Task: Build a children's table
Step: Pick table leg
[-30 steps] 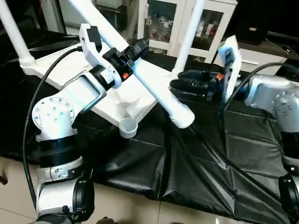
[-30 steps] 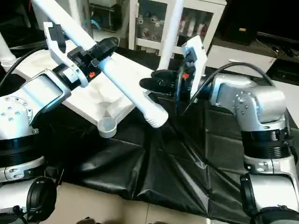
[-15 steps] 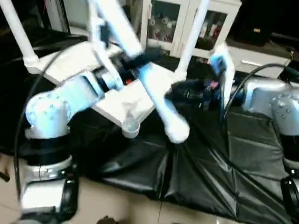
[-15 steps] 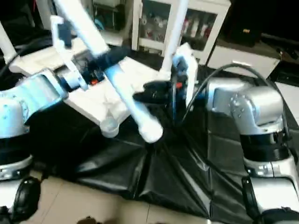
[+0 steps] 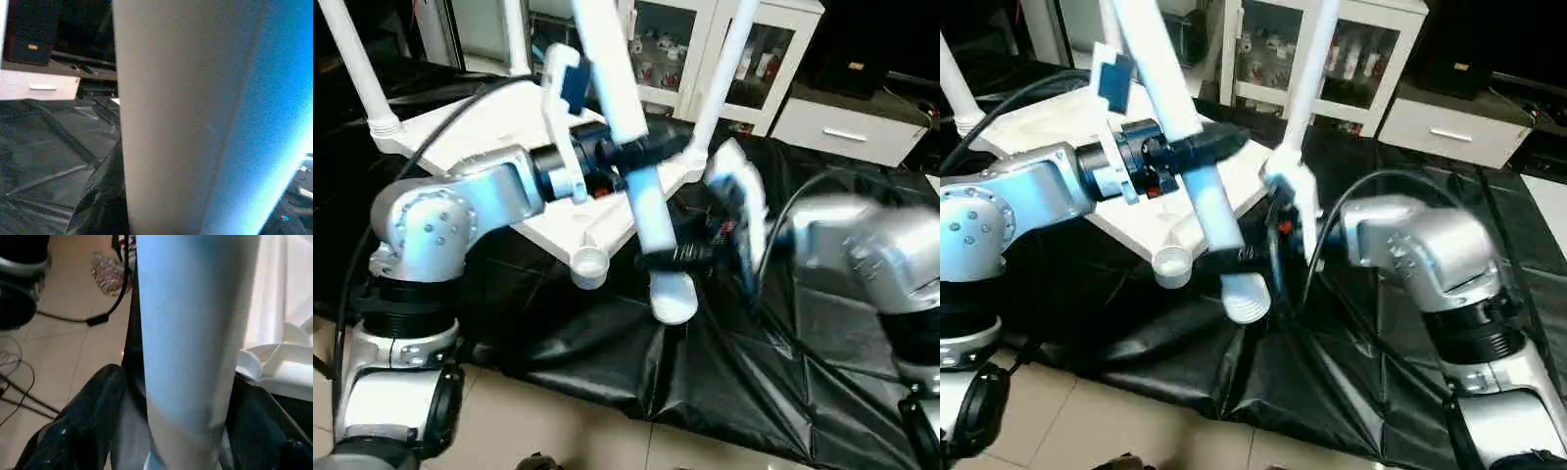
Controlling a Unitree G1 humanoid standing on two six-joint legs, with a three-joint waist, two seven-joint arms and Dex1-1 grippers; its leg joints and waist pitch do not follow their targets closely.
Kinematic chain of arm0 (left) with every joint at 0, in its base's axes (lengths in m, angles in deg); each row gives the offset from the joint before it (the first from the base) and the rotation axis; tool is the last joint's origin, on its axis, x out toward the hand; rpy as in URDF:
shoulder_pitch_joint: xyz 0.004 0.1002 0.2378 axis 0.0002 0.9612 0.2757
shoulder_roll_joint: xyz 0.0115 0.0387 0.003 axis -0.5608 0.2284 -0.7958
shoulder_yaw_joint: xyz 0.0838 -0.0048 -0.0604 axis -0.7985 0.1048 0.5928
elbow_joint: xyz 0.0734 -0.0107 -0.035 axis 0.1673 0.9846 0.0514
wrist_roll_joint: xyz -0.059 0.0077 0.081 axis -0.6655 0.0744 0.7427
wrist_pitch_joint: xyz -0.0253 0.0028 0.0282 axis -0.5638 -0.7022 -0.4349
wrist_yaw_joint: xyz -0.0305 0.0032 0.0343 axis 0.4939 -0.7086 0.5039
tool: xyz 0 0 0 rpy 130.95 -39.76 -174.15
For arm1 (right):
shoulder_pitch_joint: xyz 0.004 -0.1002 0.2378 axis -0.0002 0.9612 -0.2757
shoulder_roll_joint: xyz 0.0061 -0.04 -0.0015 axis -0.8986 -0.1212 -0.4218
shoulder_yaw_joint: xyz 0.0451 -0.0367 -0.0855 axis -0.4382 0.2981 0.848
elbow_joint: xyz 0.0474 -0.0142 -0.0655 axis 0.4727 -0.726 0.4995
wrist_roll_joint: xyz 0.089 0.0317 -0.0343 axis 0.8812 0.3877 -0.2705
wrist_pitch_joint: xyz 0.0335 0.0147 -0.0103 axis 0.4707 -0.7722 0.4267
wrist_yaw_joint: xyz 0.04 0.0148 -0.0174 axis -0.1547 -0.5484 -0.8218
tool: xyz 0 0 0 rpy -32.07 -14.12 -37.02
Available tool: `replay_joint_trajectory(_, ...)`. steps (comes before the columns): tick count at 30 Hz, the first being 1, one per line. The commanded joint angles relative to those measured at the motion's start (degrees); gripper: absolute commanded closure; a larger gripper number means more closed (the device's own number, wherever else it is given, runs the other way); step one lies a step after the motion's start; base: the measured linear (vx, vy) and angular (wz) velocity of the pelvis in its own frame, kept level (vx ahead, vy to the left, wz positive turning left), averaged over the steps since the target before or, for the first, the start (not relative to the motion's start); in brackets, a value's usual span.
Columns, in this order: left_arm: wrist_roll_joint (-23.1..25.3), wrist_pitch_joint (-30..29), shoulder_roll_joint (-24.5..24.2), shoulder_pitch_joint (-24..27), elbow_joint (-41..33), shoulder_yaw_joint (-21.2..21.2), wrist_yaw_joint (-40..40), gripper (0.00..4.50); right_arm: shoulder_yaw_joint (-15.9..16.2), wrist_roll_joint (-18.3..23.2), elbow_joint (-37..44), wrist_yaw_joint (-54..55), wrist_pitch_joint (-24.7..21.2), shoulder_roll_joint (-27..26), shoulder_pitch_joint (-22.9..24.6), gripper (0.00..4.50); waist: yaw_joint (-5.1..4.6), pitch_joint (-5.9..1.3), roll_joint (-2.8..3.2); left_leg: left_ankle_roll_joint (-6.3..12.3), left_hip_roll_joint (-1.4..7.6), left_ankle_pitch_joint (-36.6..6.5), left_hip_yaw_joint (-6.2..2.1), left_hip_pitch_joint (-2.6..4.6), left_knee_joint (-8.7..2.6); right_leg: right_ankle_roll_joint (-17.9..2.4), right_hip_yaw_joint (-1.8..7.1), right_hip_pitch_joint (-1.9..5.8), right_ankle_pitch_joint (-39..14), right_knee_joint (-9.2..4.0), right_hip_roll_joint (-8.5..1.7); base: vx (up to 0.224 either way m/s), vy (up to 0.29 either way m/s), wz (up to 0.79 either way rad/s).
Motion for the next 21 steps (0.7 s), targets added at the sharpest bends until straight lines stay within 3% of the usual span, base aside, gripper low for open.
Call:
replay_joint_trajectory(1, 0.82, 0.29, -0.12, -1.52, -1.18, -1.03, 1.52, 2.79, 1.08, -1.52, 0.8, -0.66, 1.17, 0.86, 0.1, 1.24, -0.02, -4.03, 0.49, -2.65, 2.62, -5.86, -0.45, -0.13, -4.38, -7.89, 3.18, 3.47, -14.97, -3.96, -4.71, 0.0, 0.0, 0.0)
replay_joint_trajectory(6, 1.63, 0.18, -0.33, -1.49, -1.72, -2.15, 3.61, 2.79, 2.97, -3.63, 0.16, -0.83, 3.25, 0.76, 0.22, 1.24, -0.07, -4.05, 0.38, -2.66, 2.66, -5.75, -0.47, -0.16, -4.39, -8.03, 3.21, 3.51, -14.8, -3.85, -4.73, 0.0, 0.0, 0.0)
replay_joint_trajectory(21, 3.19, 0.48, -0.79, -1.85, -2.22, -3.01, 7.18, 2.79, 5.07, -5.43, -0.7, -2.88, 4.6, 1.22, 0.62, 2.57, -0.11, -4.04, 0.38, -2.33, 2.68, -5.8, -0.44, -0.15, -4.35, -8.6, 3.26, 3.52, -14.45, -3.81, -4.72, 0.0, 0.0, 0.0)
